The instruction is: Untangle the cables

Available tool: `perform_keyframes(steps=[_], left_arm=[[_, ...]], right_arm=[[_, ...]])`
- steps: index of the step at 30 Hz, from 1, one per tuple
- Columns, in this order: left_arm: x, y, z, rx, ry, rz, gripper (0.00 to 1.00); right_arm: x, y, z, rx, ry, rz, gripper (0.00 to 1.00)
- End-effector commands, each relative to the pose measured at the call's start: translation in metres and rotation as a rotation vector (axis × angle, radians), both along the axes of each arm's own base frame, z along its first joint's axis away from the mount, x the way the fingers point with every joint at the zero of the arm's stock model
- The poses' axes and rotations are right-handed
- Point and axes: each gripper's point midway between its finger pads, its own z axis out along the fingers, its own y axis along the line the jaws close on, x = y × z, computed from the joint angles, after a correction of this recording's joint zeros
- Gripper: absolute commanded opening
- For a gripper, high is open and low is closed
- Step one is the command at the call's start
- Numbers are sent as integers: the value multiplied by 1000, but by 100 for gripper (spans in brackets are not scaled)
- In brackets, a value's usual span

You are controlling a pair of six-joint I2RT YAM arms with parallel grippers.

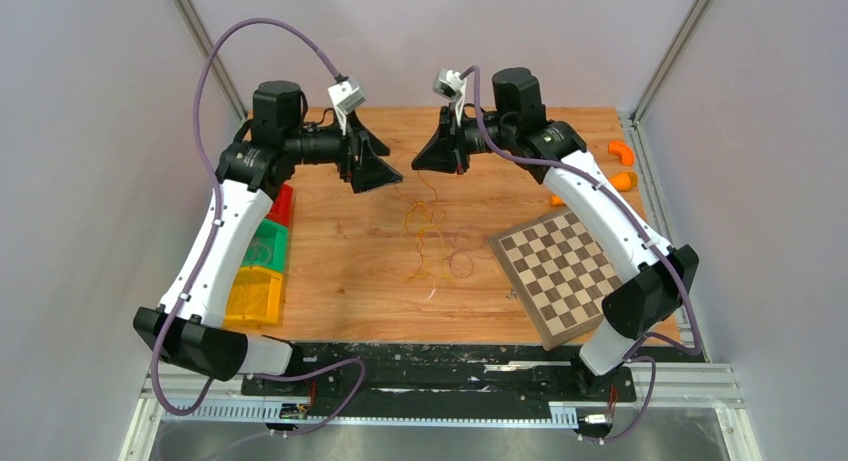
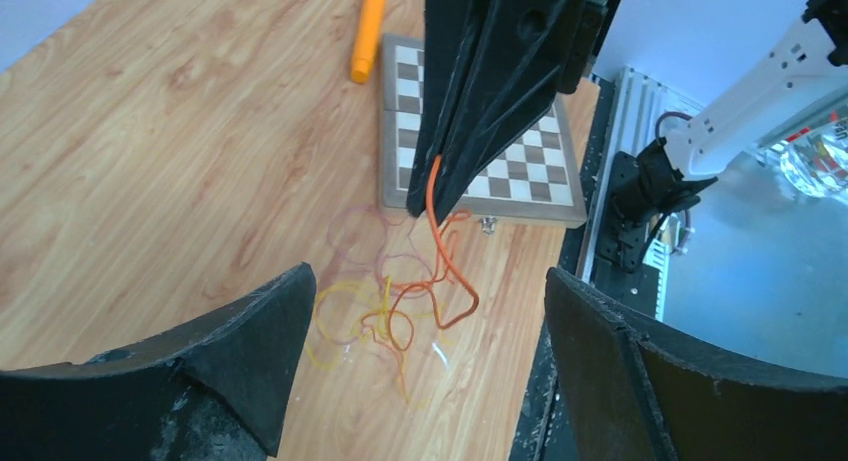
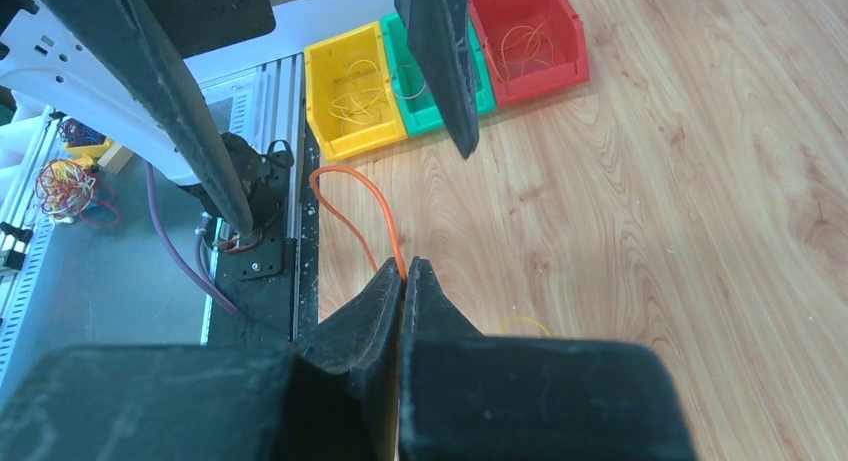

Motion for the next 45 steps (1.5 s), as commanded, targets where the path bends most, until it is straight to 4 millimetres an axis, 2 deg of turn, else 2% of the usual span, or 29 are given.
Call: perform_keyframes(steps=[1,2,3,4,5,6,7,9,10,13,16,20,22,23,25,29,33,37,41,45], left_arm=[[0,-15,15,-17,-39,-39,88],[-1,-18,13,-12,-30,-46,76],[1,-18,11,-4,-19,-44,55],[1,-19,11,-3,-15,-48,45],[0,-20,14,-7,-7,-53,24],[0,-21,17,-11,-6,-57,14],[-2,-21,24,-22,-4,-63,3],[-6,-22,37,-46,-10,-65,0],[-7,-23,44,-67,-6,-62,0],[-13,-26,59,-121,1,-77,0],[-15,-29,67,-159,25,-87,0],[-15,-31,74,-183,32,-99,0],[-16,-31,79,-194,29,-100,0],[-15,-29,83,-201,22,-96,0],[-10,-24,100,-241,-12,-84,0],[2,-4,138,-326,-45,-32,0],[12,16,173,-344,-136,36,0],[24,42,204,-349,-245,159,0],[38,73,217,-330,-318,308,0],[55,117,211,-237,-396,513,0]], right_arm=[[-12,2,33,62,-77,35,0],[-11,2,33,63,-79,35,0],[-11,2,33,62,-81,32,0],[-9,3,30,57,-80,26,2],[-7,2,28,50,-80,15,5],[-3,2,22,38,-78,-2,15],[2,2,15,24,-77,-26,31],[12,3,-10,4,-46,-65,51],[14,5,-21,4,-25,-73,56],[18,14,-51,34,57,-83,61],[16,28,-65,76,81,-78,67],[32,43,-78,94,63,-148,61],[44,46,-90,97,84,-198,46],[48,48,-99,87,99,-213,43],[52,49,-122,57,131,-228,37],[49,45,-176,-21,196,-238,34],[37,38,-239,-118,297,-225,33],[25,26,-280,-201,347,-221,32],[19,12,-298,-257,367,-222,29],[19,-1,-298,-276,384,-226,31]])
